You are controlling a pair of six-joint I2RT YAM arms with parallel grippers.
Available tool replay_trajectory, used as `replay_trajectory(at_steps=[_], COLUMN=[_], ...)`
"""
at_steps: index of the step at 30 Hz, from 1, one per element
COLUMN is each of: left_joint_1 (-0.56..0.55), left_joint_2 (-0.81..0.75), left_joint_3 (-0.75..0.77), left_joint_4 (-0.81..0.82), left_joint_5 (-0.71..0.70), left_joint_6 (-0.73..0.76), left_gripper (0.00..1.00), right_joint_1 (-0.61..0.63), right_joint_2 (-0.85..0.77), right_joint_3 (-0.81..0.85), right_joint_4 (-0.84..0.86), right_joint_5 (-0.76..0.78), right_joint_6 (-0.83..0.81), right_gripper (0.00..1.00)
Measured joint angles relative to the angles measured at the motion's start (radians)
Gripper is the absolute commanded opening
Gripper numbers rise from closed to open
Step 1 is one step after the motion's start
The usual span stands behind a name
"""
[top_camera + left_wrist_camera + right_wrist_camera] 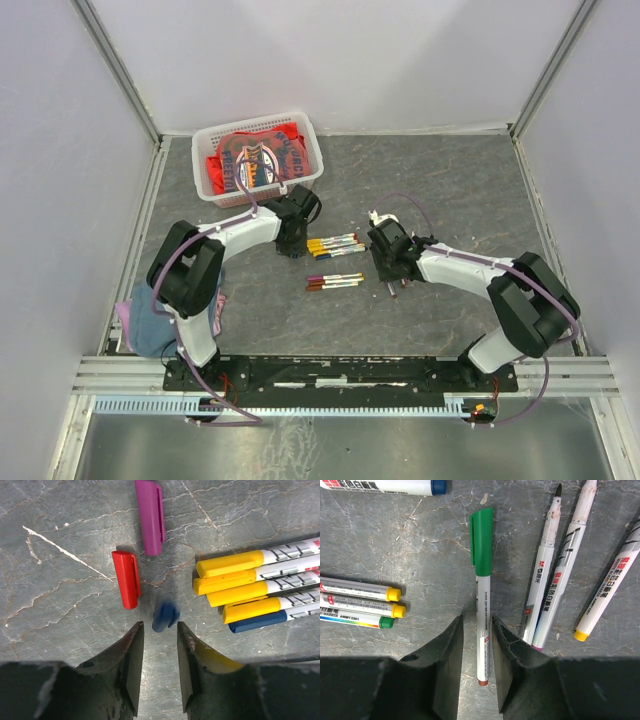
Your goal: Open the pen caps
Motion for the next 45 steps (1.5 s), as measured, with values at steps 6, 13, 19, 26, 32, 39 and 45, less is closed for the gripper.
replay_trajectory(at_steps=[6, 13, 19, 26, 32, 39, 45], left_joint_1=[0.0, 0.0, 0.0, 0.0, 0.0, 0.0, 0.0], left_joint_2=[0.018, 0.016, -0.027, -0.137, -0.198, -0.209, -0.181], left_joint_3=[0.0, 0.0, -0.004, -0.02, -0.062, -0.153, -0.198], left_joint_4=[-0.002, -0.001, 0.003, 0.048, 0.149, 0.331, 0.519], left_joint_5=[-0.008, -0.019, -0.026, -0.011, 0.083, 0.289, 0.458], left_joint_6=[0.0, 0.0, 0.0, 0.0, -0.006, -0.097, -0.211], left_gripper=[0.41, 0.41, 0.41, 0.44, 0.45, 0.47, 0.49], right_joint_1=[0.0, 0.0, 0.0, 0.003, 0.002, 0.002, 0.002], right_joint_2=[0.011, 0.016, 0.029, 0.05, 0.027, -0.144, -0.228], right_joint_3=[0.0, 0.001, 0.011, 0.032, 0.022, -0.04, -0.043], right_joint_4=[0.0, 0.001, 0.0, 0.002, 0.002, 0.022, 0.073], right_joint_5=[0.0, 0.0, 0.001, -0.002, -0.003, -0.039, -0.111], right_joint_6=[0.0, -0.001, -0.001, -0.002, -0.007, -0.016, -0.019], right_gripper=[0.36, 0.36, 0.35, 0.1, 0.01, 0.01, 0.01])
